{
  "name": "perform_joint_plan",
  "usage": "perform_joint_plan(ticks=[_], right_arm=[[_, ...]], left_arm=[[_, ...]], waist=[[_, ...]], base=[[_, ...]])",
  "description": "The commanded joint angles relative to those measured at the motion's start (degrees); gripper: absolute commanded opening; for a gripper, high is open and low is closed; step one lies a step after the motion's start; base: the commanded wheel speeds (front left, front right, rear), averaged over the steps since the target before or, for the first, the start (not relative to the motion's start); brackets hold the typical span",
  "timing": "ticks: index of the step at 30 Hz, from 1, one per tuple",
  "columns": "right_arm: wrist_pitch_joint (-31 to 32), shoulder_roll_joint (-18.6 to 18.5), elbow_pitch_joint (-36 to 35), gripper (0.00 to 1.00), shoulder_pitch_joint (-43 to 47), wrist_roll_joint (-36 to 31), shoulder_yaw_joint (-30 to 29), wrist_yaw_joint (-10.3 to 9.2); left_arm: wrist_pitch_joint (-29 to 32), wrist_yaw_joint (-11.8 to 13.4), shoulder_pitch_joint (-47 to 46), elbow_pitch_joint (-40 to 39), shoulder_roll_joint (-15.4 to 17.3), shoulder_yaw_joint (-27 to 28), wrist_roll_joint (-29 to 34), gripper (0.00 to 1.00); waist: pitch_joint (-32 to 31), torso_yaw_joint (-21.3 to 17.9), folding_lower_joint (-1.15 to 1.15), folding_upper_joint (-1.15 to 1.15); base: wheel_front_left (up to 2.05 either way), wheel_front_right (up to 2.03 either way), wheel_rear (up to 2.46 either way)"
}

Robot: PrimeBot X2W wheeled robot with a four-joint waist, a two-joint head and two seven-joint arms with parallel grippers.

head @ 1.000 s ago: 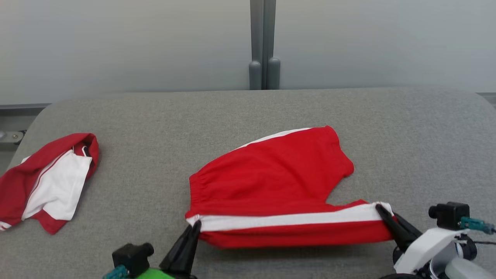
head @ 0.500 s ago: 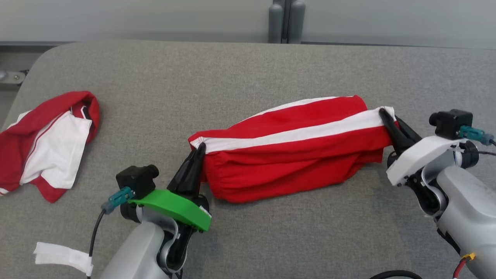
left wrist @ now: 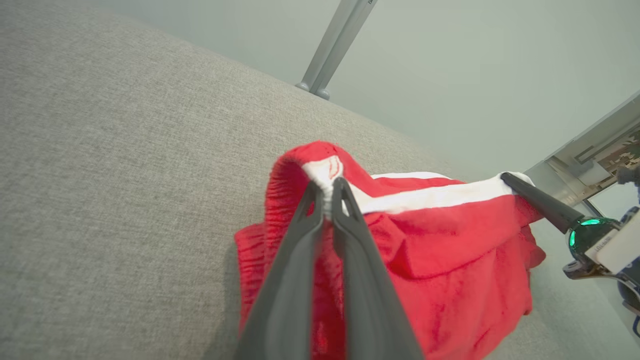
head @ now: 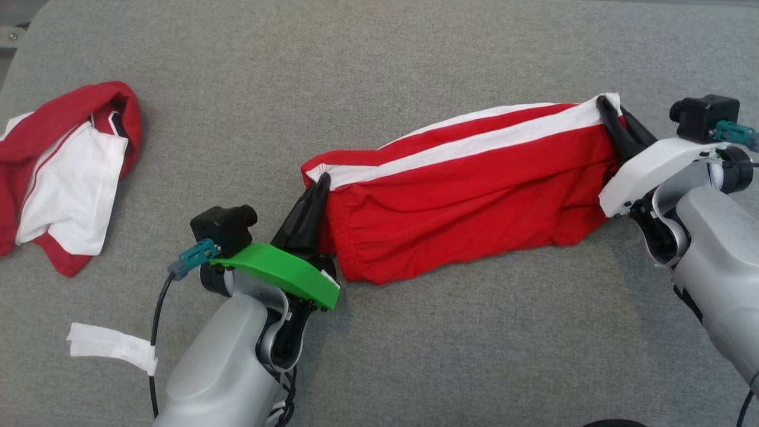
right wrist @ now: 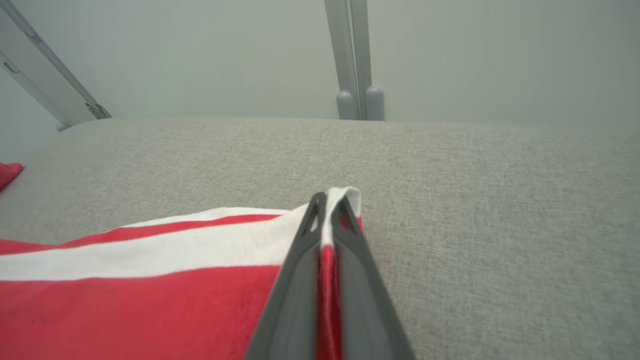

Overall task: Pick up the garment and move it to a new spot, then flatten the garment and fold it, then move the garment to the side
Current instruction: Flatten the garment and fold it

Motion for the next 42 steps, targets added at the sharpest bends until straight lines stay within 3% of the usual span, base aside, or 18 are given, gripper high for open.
perform_joint_plan(ticks=[1,8,9,12,13,14,15,26,32,42], right_arm=[[-0.1,0.0,0.8,0.00,-1.2,-0.5,0.0,-0.08],[-0.2,0.8,2.7,0.00,-4.6,-1.9,-0.3,-0.08],[-0.2,0.9,2.8,0.00,-4.9,-2.1,-0.4,-0.08],[-0.2,1.3,3.3,0.00,-5.1,-2.7,-1.1,-0.08],[-0.2,1.5,3.4,0.22,-5.1,-2.8,-1.5,-0.08],[-0.1,1.6,3.6,0.76,-4.9,-2.8,-2.1,-0.08],[-0.1,1.8,3.7,1.00,-4.5,-3.0,-2.4,-0.08],[-0.1,1.9,1.6,1.00,1.8,-6.3,-8.7,-0.08],[-0.2,3.6,-1.3,1.00,8.0,-11.1,-13.4,-0.08],[-0.2,7.2,-3.7,1.00,15.4,-18.1,-20.6,-0.08]], left_arm=[[0.0,0.0,-1.6,0.3,-0.2,0.2,0.1,0.00],[0.0,0.0,-4.6,1.3,-1.0,1.0,1.2,0.00],[0.0,0.0,-4.7,1.4,-1.1,0.9,1.4,0.14],[0.0,0.0,-5.2,1.9,-1.3,0.6,2.2,0.44],[0.0,0.0,-5.3,2.0,-1.3,0.6,2.5,0.70],[0.0,0.0,-5.4,2.2,-1.4,0.7,2.8,1.00],[0.0,0.0,-5.2,2.3,-1.4,0.8,2.9,1.00],[0.0,0.0,0.3,2.4,-1.0,6.3,9.6,1.00],[0.0,0.0,5.3,-0.3,-1.3,12.2,16.3,1.00],[0.0,0.0,13.1,-4.7,-1.9,17.3,23.6,1.00]], waist=[[1.9,0.9,0.00,0.00],[4.0,1.5,0.00,0.00],[4.1,1.6,0.00,0.00],[4.3,1.6,0.00,0.00],[4.3,1.5,0.00,0.00],[4.2,1.5,0.00,0.00],[4.1,1.4,0.00,0.00],[-0.8,0.4,0.00,0.00],[-4.5,0.1,0.00,0.00],[-8.4,0.9,0.00,0.00]], base=[[0.00,0.00,0.00],[0.00,0.00,0.00],[0.00,0.00,0.00],[0.00,0.00,0.00],[0.00,0.00,0.00],[0.00,0.00,0.00],[0.00,0.00,0.00],[0.00,0.00,0.00],[0.00,0.00,0.00],[0.00,0.00,0.00]])
